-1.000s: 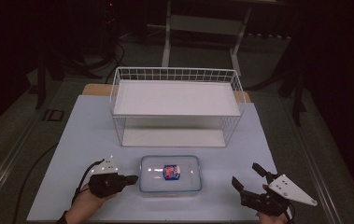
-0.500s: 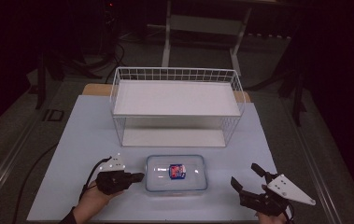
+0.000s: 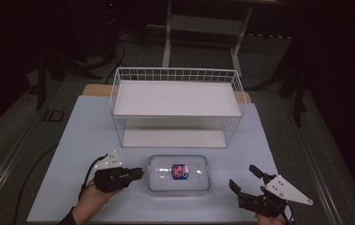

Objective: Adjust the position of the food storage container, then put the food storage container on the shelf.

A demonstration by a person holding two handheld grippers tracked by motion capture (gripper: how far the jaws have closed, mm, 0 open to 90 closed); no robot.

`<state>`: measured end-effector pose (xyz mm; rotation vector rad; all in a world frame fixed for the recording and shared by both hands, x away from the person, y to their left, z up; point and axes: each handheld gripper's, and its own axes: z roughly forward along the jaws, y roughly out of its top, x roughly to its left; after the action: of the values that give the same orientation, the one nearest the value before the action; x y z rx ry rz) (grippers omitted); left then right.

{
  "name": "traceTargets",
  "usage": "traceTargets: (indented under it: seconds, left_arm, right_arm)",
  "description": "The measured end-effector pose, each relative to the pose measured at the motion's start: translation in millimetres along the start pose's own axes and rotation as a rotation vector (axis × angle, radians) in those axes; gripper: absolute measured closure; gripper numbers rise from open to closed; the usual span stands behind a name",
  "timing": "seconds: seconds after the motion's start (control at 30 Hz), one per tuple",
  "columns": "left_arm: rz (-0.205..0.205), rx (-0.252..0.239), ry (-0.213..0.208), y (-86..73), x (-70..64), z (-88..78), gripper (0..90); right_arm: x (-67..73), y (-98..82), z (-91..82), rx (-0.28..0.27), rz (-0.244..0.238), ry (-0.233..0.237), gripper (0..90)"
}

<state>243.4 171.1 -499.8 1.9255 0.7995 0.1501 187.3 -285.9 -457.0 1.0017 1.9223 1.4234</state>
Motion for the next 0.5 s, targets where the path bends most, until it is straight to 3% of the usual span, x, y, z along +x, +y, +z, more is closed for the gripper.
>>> traceTargets:
  seconds: [0.1, 0.13, 0.17, 0.2, 0.33, 0.4, 0.47, 0.5]
  left_arm:
    - [-0.029, -0.023, -0.004, 3.0, 1.9, -3.2, 56.9]
    - [-0.058, -0.044, -0.032, 5.6, 4.2, -5.0, 56.9]
    - [-0.073, -0.058, -0.042, 6.6, 4.7, -5.6, 43.4]
    - [-0.094, -0.086, -0.077, 8.5, 5.3, -7.6, 37.0]
    - [-0.111, -0.104, -0.103, 13.8, 2.9, -9.7, 13.0]
    - [-0.125, -0.105, -0.112, 17.9, 0.7, -9.3, 8.8]
    - [-0.166, -0.083, -0.117, 22.8, 0.8, -7.0, 0.0]
    - [-0.181, -0.076, -0.121, 24.7, 1.4, -5.9, 0.0]
  right_arm:
    - [1.0, 0.1, 0.9, 0.005, -0.002, 0.002, 13.5]
    - [1.2, 0.0, 1.6, 0.006, -0.006, 0.004, 13.5]
    - [1.6, 0.1, 3.1, 0.008, -0.009, 0.006, 13.5]
    - [2.0, 0.2, 3.8, 0.010, -0.008, 0.008, 13.4]
    - [5.3, 0.1, 6.5, 0.021, -0.010, 0.037, 13.5]
    - [7.2, 1.5, 9.3, 0.025, -0.009, 0.054, 13.3]
    - [9.1, 4.6, 11.6, 0.026, -0.023, 0.063, 12.9]
    - [9.8, 6.1, 12.8, 0.022, -0.031, 0.060, 12.8]
